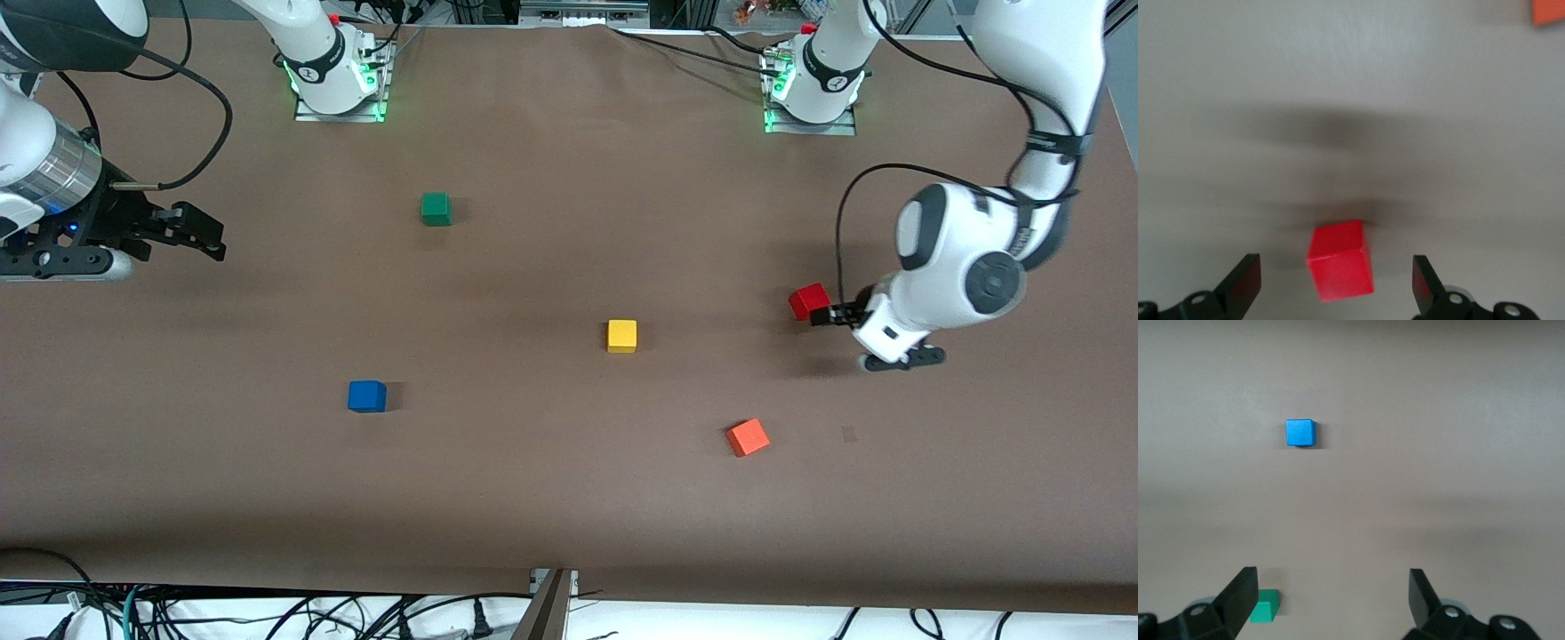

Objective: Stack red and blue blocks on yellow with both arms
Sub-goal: 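Lower the left gripper and grasp the red cube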

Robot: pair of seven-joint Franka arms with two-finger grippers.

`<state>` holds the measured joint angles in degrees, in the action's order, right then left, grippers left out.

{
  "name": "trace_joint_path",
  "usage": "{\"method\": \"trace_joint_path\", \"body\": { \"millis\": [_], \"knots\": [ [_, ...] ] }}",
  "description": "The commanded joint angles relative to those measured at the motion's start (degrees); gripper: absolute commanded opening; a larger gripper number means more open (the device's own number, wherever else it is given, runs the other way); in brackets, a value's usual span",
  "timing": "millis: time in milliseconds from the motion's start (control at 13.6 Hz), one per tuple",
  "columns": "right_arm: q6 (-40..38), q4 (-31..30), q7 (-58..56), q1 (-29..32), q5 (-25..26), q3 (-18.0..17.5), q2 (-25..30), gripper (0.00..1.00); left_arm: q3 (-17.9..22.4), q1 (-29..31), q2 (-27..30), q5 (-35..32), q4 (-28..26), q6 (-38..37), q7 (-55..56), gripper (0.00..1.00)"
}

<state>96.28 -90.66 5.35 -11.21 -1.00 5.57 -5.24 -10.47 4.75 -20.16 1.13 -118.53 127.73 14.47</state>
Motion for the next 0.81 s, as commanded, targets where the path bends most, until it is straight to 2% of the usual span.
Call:
{"method": "trace_joint_path", "body": {
  "millis": [0,220,440,513,660,733],
  "knots": [
    [0.0,1.1,0.1,0.3,-0.1,-0.2,-0.7,1.00,-0.6,0.0,4.6,1.1,-9.8,8.1,3.3,1.00],
    [-0.2,1.1,0.2,0.3,-0.1,-0.2,-0.8,1.00,-0.5,0.0,4.5,1.0,-13.6,12.5,6.2,1.00],
    [-0.5,1.1,0.1,0.3,-0.1,-0.2,-0.8,1.00,-0.6,0.0,4.2,0.7,-14.1,14.0,9.9,1.00],
    [-0.5,1.1,0.1,0.3,-0.1,-0.2,-0.8,1.00,-0.6,-0.1,3.9,0.7,-14.1,14.7,10.7,0.97],
    [-0.2,1.1,-0.2,0.4,-0.1,-0.2,-1.2,1.00,-0.6,-0.2,3.5,0.6,-14.0,14.7,12.0,0.75],
    [-0.2,1.1,-0.3,0.0,0.3,-0.2,-2.2,1.00,-0.5,-0.1,3.2,0.6,-13.9,14.8,12.1,0.67]
  ]
}}
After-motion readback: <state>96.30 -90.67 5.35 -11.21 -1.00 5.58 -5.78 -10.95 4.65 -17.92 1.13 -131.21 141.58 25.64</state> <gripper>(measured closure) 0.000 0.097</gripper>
